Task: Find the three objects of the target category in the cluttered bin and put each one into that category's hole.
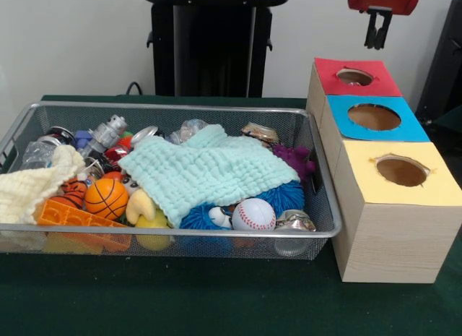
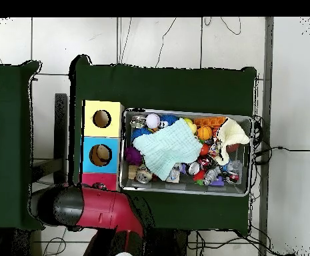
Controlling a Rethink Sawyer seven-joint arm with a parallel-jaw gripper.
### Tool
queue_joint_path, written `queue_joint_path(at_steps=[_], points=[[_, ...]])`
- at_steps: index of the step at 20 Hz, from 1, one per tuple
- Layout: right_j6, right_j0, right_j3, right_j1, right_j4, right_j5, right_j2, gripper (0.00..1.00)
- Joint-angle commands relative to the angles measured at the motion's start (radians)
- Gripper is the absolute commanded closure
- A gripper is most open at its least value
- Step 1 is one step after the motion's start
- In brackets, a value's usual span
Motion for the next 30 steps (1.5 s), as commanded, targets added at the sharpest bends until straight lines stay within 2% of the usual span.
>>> queue_joint_path(at_steps=[1, 8, 17, 23, 30], points=[[0.033, -0.013, -0.087, -0.007, -0.158, 0.017, -0.019, 1.0], [-0.049, -0.126, -0.049, -0.029, -0.204, -0.025, 0.049, 1.0], [-0.062, -0.193, 0.001, -0.083, -0.259, -0.033, 0.107, 1.0], [-0.121, -0.27, 0.031, -0.118, -0.289, -0.039, 0.148, 1.0], [-0.184, -0.381, -0.024, -0.101, -0.347, -0.003, 0.215, 1.0]])
